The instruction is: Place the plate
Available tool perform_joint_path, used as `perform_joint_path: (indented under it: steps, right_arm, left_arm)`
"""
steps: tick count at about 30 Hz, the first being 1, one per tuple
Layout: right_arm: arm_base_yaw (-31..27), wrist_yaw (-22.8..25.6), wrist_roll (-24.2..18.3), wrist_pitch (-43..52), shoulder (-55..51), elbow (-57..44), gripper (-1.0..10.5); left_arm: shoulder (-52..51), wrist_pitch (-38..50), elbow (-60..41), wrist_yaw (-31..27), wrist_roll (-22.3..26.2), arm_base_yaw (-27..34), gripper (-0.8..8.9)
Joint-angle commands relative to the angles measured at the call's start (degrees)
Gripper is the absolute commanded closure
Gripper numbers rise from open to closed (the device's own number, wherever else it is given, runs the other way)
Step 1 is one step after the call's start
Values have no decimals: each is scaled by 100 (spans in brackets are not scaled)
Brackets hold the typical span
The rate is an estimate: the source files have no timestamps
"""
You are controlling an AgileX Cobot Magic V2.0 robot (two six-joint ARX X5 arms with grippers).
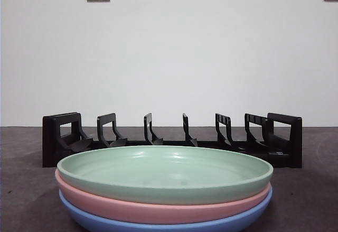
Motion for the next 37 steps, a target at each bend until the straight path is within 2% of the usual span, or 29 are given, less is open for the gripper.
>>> perform_joint_path:
  steps: [1, 37]
  right_arm:
    - [9, 22, 66, 72, -4, -20, 924]
    - [9, 22, 68, 76, -4, -20, 924]
  left_arm:
    - [-11, 68, -28, -17, -2, 4, 806]
    - [-11, 214, -151, -7, -4, -2, 806]
